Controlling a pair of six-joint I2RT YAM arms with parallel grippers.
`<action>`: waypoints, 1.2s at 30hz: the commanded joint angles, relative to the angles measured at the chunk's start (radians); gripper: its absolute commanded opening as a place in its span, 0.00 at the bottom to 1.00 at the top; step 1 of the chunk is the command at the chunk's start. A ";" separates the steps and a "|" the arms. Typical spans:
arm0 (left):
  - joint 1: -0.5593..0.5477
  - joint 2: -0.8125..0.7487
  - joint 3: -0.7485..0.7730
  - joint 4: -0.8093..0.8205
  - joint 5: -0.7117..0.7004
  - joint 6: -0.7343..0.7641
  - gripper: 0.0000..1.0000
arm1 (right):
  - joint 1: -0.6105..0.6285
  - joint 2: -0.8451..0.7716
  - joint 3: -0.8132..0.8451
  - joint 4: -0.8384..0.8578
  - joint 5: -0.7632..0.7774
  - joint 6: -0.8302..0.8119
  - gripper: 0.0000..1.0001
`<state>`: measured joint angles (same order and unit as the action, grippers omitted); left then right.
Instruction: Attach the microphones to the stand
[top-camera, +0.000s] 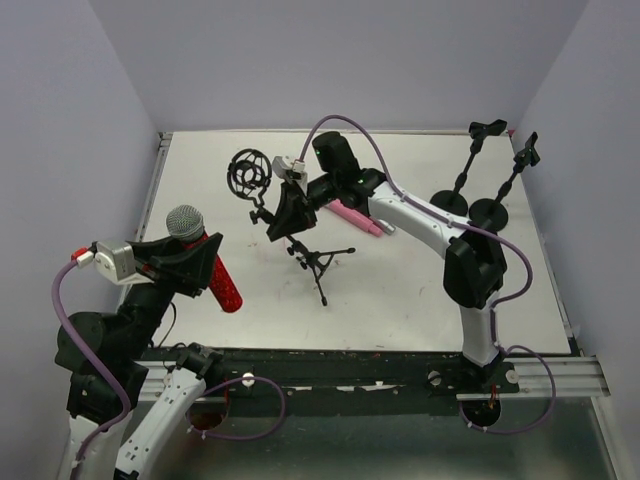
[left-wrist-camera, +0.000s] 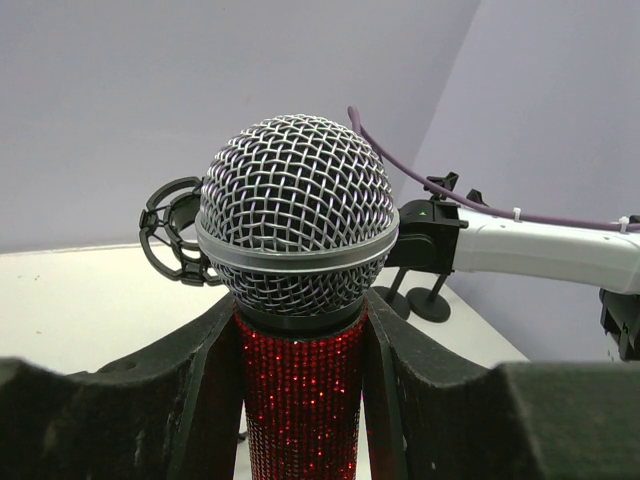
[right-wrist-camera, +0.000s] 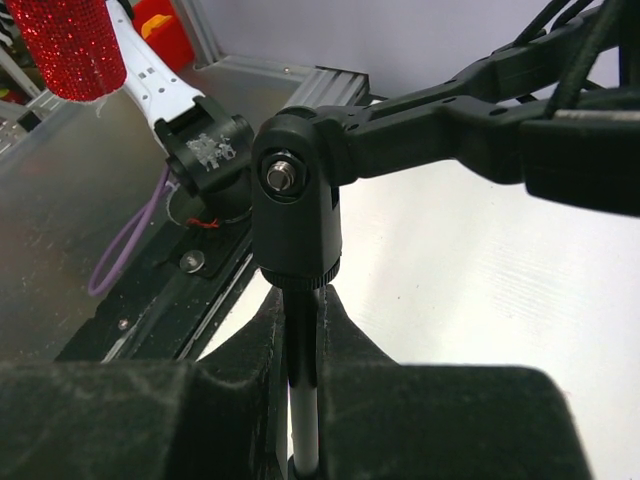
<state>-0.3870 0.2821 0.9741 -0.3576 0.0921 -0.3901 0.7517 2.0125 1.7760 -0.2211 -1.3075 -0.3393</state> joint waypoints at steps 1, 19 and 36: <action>0.005 0.016 0.009 0.049 0.032 -0.021 0.00 | 0.002 -0.072 -0.009 0.071 -0.015 0.017 0.01; 0.004 0.126 -0.184 0.266 0.043 0.053 0.00 | -0.069 -0.241 -0.395 0.628 -0.076 0.414 0.14; 0.004 0.114 -0.170 0.244 0.077 0.062 0.00 | -0.140 -0.107 -0.638 2.008 -0.145 1.442 0.34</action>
<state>-0.3870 0.3862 0.7555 -0.1562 0.1280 -0.3431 0.6197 1.8870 1.1675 1.2686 -1.4052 1.0084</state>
